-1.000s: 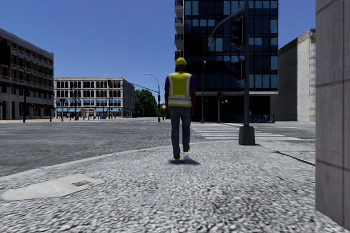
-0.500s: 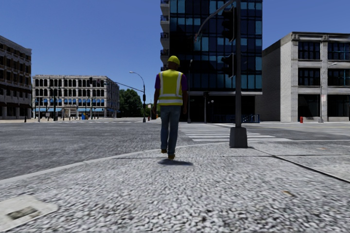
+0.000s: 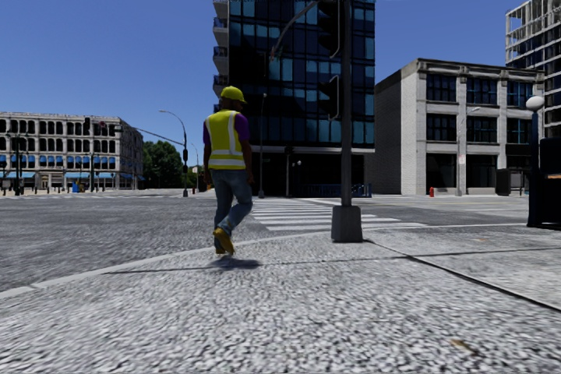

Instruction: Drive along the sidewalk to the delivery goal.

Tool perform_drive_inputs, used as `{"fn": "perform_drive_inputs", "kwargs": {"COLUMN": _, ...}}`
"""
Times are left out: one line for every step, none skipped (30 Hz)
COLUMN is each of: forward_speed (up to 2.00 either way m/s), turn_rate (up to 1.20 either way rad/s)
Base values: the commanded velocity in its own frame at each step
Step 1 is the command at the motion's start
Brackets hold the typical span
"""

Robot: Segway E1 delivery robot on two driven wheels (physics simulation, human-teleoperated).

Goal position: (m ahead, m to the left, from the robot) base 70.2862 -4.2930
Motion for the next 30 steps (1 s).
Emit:
{"fn": "perform_drive_inputs", "kwargs": {"forward_speed": 1.12, "turn_rate": -0.40}}
{"fn": "perform_drive_inputs", "kwargs": {"forward_speed": 1.11, "turn_rate": -0.40}}
{"fn": "perform_drive_inputs", "kwargs": {"forward_speed": 1.11, "turn_rate": -0.40}}
{"fn": "perform_drive_inputs", "kwargs": {"forward_speed": 1.11, "turn_rate": -0.40}}
{"fn": "perform_drive_inputs", "kwargs": {"forward_speed": 1.11, "turn_rate": -0.40}}
{"fn": "perform_drive_inputs", "kwargs": {"forward_speed": 1.11, "turn_rate": -0.40}}
{"fn": "perform_drive_inputs", "kwargs": {"forward_speed": 1.10, "turn_rate": 0.00}}
{"fn": "perform_drive_inputs", "kwargs": {"forward_speed": 1.10, "turn_rate": 0.00}}
{"fn": "perform_drive_inputs", "kwargs": {"forward_speed": 1.10, "turn_rate": 0.00}}
{"fn": "perform_drive_inputs", "kwargs": {"forward_speed": 1.10, "turn_rate": 0.00}}
{"fn": "perform_drive_inputs", "kwargs": {"forward_speed": 1.10, "turn_rate": 0.00}}
{"fn": "perform_drive_inputs", "kwargs": {"forward_speed": 1.10, "turn_rate": 0.00}}
{"fn": "perform_drive_inputs", "kwargs": {"forward_speed": 1.09, "turn_rate": 0.00}}
{"fn": "perform_drive_inputs", "kwargs": {"forward_speed": 1.07, "turn_rate": 0.00}}
{"fn": "perform_drive_inputs", "kwargs": {"forward_speed": 1.00, "turn_rate": 0.00}}
{"fn": "perform_drive_inputs", "kwargs": {"forward_speed": 1.00, "turn_rate": 0.00}}
{"fn": "perform_drive_inputs", "kwargs": {"forward_speed": 0.90, "turn_rate": 0.00}}
{"fn": "perform_drive_inputs", "kwargs": {"forward_speed": 0.86, "turn_rate": 0.00}}
{"fn": "perform_drive_inputs", "kwargs": {"forward_speed": 0.83, "turn_rate": 0.00}}
{"fn": "perform_drive_inputs", "kwargs": {"forward_speed": 0.83, "turn_rate": 0.00}}
{"fn": "perform_drive_inputs", "kwargs": {"forward_speed": 0.80, "turn_rate": 0.00}}
{"fn": "perform_drive_inputs", "kwargs": {"forward_speed": 0.79, "turn_rate": 0.00}}
{"fn": "perform_drive_inputs", "kwargs": {"forward_speed": 0.79, "turn_rate": 0.00}}
{"fn": "perform_drive_inputs", "kwargs": {"forward_speed": 0.78, "turn_rate": -0.14}}
{"fn": "perform_drive_inputs", "kwargs": {"forward_speed": 0.77, "turn_rate": -0.27}}
{"fn": "perform_drive_inputs", "kwargs": {"forward_speed": 0.76, "turn_rate": -0.32}}
{"fn": "perform_drive_inputs", "kwargs": {"forward_speed": 0.76, "turn_rate": -0.32}}
{"fn": "perform_drive_inputs", "kwargs": {"forward_speed": 0.76, "turn_rate": -0.33}}
{"fn": "perform_drive_inputs", "kwargs": {"forward_speed": 0.76, "turn_rate": -0.33}}
{"fn": "perform_drive_inputs", "kwargs": {"forward_speed": 0.75, "turn_rate": -0.33}}
